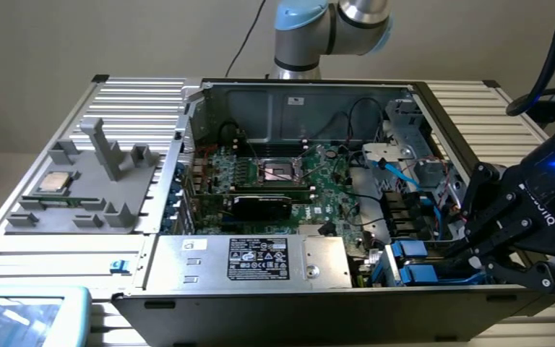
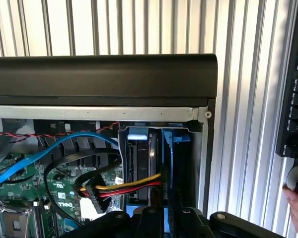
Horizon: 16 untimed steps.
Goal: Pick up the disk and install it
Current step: 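Insert the first disk wire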
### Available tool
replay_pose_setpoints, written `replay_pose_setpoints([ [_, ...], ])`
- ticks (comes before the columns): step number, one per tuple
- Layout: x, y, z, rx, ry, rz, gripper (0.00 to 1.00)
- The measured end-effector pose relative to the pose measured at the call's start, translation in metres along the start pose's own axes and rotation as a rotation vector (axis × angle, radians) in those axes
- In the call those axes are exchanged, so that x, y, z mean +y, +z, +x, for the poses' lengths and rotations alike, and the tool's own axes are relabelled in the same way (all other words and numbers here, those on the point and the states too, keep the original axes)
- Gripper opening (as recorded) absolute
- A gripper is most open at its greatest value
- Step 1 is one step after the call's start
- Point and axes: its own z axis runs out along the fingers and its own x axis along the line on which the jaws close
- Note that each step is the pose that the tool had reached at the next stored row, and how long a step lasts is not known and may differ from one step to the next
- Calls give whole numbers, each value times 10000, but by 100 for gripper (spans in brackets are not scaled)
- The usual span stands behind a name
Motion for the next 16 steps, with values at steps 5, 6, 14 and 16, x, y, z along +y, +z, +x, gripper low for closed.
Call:
replay_pose_setpoints([
  [5,-1,1,0,34,431,71,16],
  [6,0,1,0,26,519,71,16],
  [14,1,0,-1,-71,919,96,16],
  [16,1,0,0,-75,921,94,16],
])
